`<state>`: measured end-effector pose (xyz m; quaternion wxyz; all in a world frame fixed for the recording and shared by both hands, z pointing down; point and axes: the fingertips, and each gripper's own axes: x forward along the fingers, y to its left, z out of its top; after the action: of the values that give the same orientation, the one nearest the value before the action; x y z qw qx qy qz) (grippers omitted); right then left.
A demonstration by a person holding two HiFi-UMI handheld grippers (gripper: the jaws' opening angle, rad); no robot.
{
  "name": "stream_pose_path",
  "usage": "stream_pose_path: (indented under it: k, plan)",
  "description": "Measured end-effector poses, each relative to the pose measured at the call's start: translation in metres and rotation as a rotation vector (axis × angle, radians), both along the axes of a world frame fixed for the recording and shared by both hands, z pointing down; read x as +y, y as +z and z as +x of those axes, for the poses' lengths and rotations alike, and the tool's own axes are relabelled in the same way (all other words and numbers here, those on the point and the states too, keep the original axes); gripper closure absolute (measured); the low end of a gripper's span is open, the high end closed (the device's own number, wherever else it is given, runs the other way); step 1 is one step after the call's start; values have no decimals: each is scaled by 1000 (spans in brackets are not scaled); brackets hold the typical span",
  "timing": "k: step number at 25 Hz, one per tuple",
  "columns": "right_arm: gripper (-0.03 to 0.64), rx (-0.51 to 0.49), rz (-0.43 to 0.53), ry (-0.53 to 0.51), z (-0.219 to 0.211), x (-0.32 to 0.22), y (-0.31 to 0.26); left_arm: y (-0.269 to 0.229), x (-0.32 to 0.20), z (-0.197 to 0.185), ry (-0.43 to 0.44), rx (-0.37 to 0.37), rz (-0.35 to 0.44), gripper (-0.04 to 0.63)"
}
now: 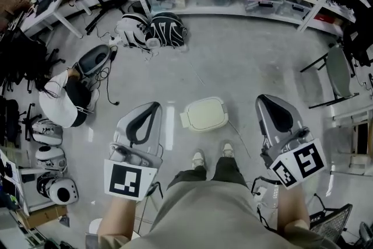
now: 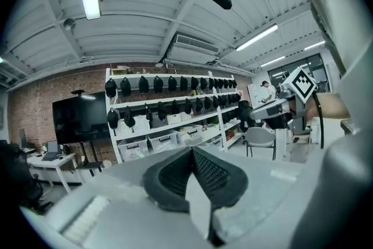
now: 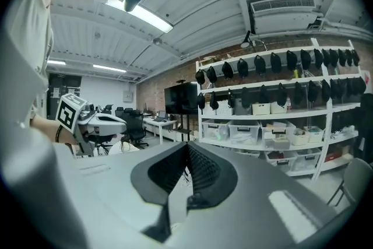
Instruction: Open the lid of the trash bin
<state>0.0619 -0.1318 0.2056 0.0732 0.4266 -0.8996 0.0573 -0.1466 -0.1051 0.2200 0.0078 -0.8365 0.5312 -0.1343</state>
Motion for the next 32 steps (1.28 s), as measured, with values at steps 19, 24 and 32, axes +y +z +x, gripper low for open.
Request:
stream_pose_path:
  k: [19,24,32]
  plan:
    - [614,143,-369,-200,28,-138,246,168,-60,-25,-238,-43,-271,594]
    - [614,183,-498,-209,33,-150,340,225,-60,-32,-282,-21,-350,594]
    - [614,247,-654,-243,27,-139,477,344,-54,-63,-353,8,-489,594]
